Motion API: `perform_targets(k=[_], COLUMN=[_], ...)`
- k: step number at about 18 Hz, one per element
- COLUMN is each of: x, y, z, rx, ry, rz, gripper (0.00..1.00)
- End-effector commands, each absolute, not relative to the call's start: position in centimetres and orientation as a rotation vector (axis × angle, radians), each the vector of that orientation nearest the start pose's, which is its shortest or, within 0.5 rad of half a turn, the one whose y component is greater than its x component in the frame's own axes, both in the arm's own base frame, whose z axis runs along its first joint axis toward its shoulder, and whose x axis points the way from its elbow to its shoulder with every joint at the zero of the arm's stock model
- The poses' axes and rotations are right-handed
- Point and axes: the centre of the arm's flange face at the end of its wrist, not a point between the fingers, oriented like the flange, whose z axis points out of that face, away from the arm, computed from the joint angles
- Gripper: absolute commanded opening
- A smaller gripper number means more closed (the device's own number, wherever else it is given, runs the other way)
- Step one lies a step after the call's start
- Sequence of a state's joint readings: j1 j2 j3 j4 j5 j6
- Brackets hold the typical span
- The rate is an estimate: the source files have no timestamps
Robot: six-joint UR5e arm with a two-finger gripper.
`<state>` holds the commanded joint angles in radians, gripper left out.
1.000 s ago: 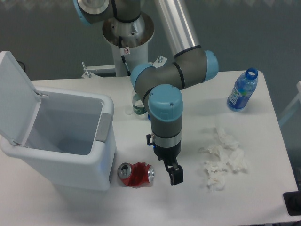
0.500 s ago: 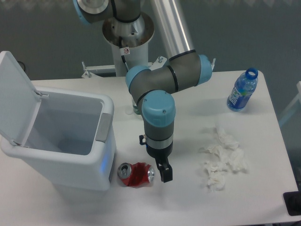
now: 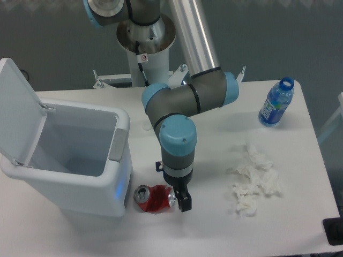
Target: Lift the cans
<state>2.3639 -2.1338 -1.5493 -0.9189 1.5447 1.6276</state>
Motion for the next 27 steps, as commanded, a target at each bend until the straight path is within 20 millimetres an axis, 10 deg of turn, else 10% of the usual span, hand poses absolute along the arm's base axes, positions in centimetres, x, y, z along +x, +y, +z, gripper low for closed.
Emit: perform_targets(k=[27], x=[-37.0], y=[58.0], z=[19.8], rx=[-2.834], ry=[1.295], rz=[0.090], gripper=[1.00])
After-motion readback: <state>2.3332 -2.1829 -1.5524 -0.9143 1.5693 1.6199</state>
